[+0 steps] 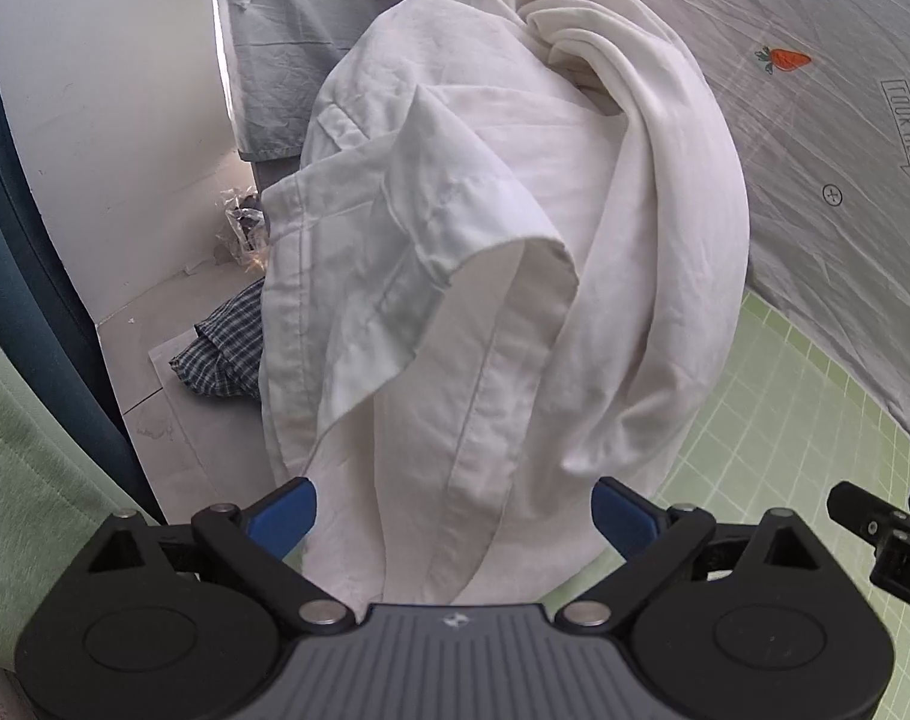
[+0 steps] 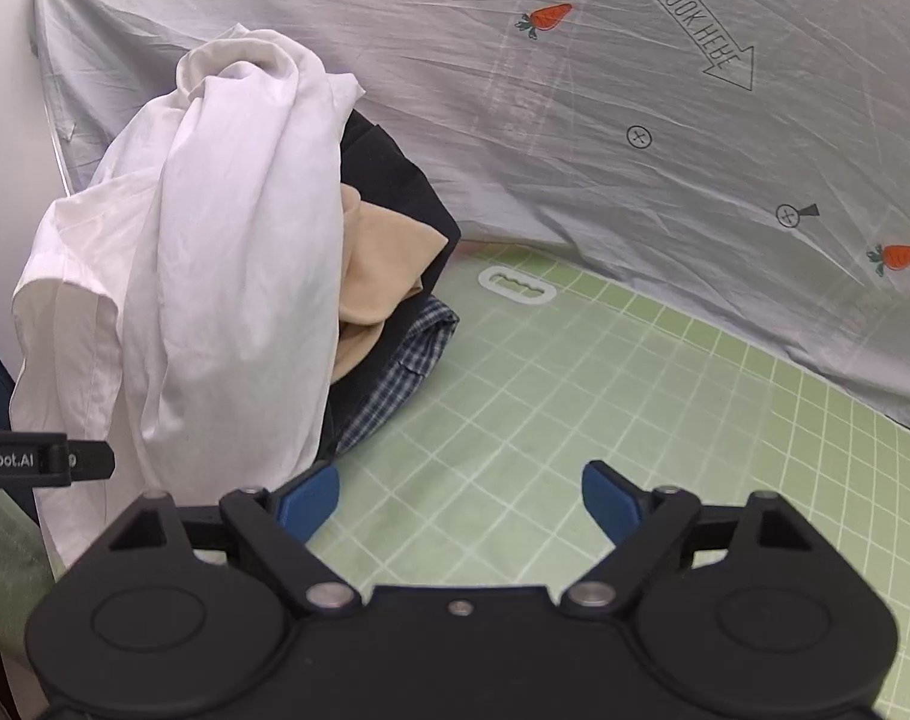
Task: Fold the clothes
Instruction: 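Reach both tools into the white clothes and close the right tool on white fabric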
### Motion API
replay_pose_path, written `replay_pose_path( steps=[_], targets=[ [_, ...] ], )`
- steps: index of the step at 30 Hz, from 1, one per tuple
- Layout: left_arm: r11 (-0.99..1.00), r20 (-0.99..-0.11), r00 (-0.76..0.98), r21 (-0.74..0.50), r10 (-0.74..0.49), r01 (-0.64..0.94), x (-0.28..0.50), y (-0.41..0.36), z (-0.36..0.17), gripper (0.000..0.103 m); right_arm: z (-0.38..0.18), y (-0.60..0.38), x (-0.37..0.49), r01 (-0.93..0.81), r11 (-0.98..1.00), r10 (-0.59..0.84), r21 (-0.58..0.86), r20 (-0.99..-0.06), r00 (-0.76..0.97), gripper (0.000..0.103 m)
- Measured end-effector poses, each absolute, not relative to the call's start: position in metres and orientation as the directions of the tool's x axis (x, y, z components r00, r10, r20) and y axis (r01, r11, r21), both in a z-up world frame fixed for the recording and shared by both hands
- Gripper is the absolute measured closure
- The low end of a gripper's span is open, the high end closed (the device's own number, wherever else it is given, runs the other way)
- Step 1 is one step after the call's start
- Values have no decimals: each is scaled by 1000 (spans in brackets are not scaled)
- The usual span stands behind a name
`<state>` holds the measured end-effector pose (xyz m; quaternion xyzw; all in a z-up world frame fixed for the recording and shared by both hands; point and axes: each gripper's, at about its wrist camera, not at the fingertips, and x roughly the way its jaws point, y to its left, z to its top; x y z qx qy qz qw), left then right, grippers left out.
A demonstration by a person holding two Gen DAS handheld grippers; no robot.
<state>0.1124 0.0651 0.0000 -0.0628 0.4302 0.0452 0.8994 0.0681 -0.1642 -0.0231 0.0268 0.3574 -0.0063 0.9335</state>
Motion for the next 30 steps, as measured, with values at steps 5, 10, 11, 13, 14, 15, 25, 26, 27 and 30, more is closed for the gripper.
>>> replay_pose_path(
  steps=[5, 10, 11, 13, 14, 15, 25, 26, 27, 30],
  targets=[
    [983, -738, 673, -94, 36, -156, 139, 90, 29, 9, -6, -160, 115, 1, 997, 52, 83, -628, 776, 16],
    [974, -746, 665, -122, 39, -193, 186, 114, 23, 15, 5, -148, 151, -53, 987, 134, 151, -604, 786, 17],
    [970, -761, 648, -146, 15, -193, 195, 118, 16, 15, 5, -144, 157, -66, 984, 153, 165, -601, 784, 17],
    [959, -780, 626, -200, -31, -203, 209, 125, 5, 15, 2, -135, 167, -96, 981, 181, 171, -600, 779, 18],
    [952, -786, 616, -228, -54, -207, 214, 128, 0, 15, 0, -130, 172, -110, 980, 188, 163, -602, 776, 19],
    [944, -790, 608, -255, -79, -208, 218, 132, -2, 15, -3, -125, 178, -125, 980, 194, 156, -603, 774, 19],
    [895, -795, 578, -378, -183, -237, 228, 151, -22, 12, -16, -127, 199, -232, 949, 314, 213, -594, 741, 20],
    [894, -795, 578, -381, -186, -237, 230, 152, -22, 12, -16, -128, 198, -238, 947, 321, 217, -590, 741, 24],
    [894, -794, 579, -381, -185, -236, 232, 152, -21, 12, -15, -129, 197, -244, 944, 328, 221, -587, 740, 38],
    [895, -790, 587, -377, -177, -237, 229, 149, -19, 14, -15, -132, 193, -261, 937, 349, 232, -576, 739, 48]
  ],
)
